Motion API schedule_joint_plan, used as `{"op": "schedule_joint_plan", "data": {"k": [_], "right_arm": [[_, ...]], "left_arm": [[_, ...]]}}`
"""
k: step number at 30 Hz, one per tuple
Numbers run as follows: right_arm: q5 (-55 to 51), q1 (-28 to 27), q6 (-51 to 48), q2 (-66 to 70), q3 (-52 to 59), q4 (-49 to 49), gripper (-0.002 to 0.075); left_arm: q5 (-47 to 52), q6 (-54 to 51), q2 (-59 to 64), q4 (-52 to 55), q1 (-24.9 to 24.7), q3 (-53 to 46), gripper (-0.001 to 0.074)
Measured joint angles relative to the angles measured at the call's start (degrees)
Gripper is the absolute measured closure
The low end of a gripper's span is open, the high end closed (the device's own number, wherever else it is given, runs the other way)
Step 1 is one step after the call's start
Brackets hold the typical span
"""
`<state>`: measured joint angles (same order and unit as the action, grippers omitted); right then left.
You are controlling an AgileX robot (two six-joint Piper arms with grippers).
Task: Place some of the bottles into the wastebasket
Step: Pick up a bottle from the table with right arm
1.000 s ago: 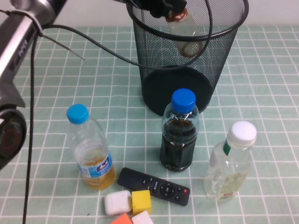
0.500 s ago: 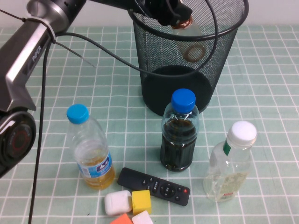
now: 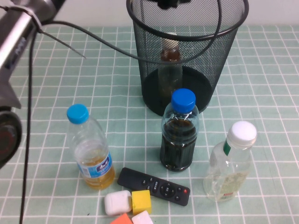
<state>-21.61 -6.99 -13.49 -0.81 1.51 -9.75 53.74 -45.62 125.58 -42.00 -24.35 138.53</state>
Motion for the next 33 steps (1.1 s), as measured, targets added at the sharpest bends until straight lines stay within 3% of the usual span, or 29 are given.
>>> {"op": "schedule_joint_plan", "data": {"k": [6,9,20,24,29,33], "right_arm": [[0.1,0.0,-0.2,0.0,0.0,0.0,0.0733],[1.4,0.0,-0.2,0.0,0.1,-3.3,0.0733],[14.3,0.0,-0.2,0.0,0.1,-32.1,0.0733],[19.1,0.0,-0.3,0.0,0.1,-36.8,0.0733],[9.7,0.0,-0.9,1.0,-5.6,-37.7,0.0733],[-1.1,0.0,-1.8,8.2,-16.5,-33.3,0.0734]], "left_arm": [[6.1,3.1,-6.0,1.2,0.0,0.0,0.0659],[9.9,4.6,-8.3,1.7,0.0,0.0,0.0714],[18.5,10.1,-14.9,10.9,0.0,0.0,0.0736],[18.6,13.7,-19.5,17.0,0.0,-2.2,0.0736],[18.3,15.1,-30.3,22.8,0.0,-11.6,0.0736],[11.1,15.3,-41.6,25.4,0.0,-26.4,0.0736]]}}
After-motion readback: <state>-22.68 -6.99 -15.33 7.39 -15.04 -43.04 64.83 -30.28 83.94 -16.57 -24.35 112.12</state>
